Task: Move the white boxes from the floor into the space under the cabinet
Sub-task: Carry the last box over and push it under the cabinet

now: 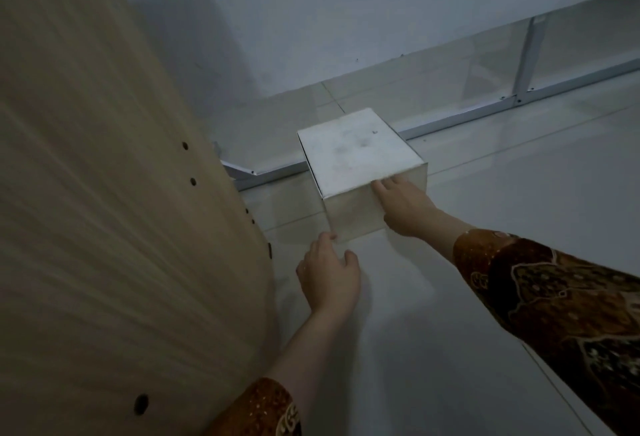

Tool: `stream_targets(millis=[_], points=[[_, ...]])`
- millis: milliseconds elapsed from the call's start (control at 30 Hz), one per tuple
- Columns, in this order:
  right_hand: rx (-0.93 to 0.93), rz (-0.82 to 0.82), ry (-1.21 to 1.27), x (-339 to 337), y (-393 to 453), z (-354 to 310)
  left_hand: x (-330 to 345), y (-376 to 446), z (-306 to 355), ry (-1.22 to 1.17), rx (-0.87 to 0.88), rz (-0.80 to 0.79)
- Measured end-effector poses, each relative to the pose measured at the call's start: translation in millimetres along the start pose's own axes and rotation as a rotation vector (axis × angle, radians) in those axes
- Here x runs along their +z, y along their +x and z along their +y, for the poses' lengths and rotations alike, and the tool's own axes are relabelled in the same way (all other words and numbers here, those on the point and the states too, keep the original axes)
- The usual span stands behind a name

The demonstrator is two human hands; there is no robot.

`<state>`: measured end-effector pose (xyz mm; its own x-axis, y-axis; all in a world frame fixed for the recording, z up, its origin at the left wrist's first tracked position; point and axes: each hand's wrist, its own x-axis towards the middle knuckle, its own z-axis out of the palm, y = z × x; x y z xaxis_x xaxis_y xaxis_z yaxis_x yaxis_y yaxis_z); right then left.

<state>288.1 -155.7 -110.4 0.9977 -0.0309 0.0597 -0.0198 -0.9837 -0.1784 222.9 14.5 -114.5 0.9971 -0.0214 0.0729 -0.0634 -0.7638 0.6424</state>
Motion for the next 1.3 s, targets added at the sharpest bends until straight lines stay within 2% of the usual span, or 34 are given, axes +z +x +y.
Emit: stream_targets(millis=[67,133,200,333,400,467,633,800,967,1133,1300], points=[[0.023,-0.05,0.037,-7,5,-1,-2,7,3,0.015,0.006,0.021],[-0.024,0.021,-0.063,-16,13,1,-1,24,9,0.039,0.041,0.028],[-0.006,0.099,-0.118,-18,23,9,-3,47,21,-0.043,0.004,0.006],[0.296,-0.085,0.164,-14,35,34,-3,101,35,-0.229,-0.244,-0.089],[0.306,-0.126,0.197,-6,36,42,4,120,32,-0.278,-0.282,-0.198],[0.273,-0.04,0.154,4,30,43,14,127,25,-0.316,-0.264,-0.234],[0.272,0.088,0.128,12,8,34,27,109,18,-0.425,-0.273,-0.077],[0.279,0.09,0.131,12,-24,24,27,86,14,-0.436,-0.305,-0.05],[0.317,0.09,0.222,7,-64,11,26,48,14,-0.553,-0.373,0.065],[0.341,0.167,0.36,-6,-91,6,25,13,12,-0.47,-0.354,0.173],[0.371,0.227,0.391,-5,-120,4,18,-20,1,-0.452,-0.327,0.195]])
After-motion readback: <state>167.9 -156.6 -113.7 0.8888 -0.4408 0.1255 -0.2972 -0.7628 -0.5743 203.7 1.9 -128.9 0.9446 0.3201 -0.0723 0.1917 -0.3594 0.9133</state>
